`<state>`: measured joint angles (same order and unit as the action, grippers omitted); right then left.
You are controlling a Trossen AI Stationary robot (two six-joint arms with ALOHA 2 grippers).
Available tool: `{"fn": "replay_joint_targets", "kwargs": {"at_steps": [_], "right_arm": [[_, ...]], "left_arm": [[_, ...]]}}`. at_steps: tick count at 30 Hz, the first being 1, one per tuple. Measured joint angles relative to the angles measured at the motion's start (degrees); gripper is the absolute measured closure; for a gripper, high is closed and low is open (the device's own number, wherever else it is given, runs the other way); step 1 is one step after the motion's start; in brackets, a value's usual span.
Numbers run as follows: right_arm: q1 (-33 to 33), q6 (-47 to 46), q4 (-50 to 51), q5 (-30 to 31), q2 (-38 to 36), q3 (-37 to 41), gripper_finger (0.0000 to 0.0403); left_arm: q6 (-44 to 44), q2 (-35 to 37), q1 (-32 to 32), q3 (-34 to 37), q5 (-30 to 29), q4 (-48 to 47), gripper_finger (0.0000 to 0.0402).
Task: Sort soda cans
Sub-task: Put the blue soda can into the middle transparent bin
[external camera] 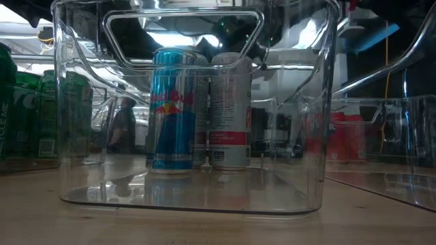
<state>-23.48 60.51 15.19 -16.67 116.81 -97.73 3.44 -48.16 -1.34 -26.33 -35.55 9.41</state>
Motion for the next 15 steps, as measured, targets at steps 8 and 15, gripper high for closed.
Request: {"fn": "replay_joint_targets", "kwargs": {"at_steps": [8, 15], "right_arm": [[3.24, 1.56, 7.66, 0.97, -7.2, -0.09, 0.0157], [8.83, 2.62, 14.73, 5.1, -15.59, -0.1, 0.0157]], "left_arm": [[-0.27, 0.02, 0.0, 0.0, -0.01, -0.14, 0.0013], [-1.55, 0.0, -0.02, 0.0, 1.05, -1.4, 0.0013]]}}
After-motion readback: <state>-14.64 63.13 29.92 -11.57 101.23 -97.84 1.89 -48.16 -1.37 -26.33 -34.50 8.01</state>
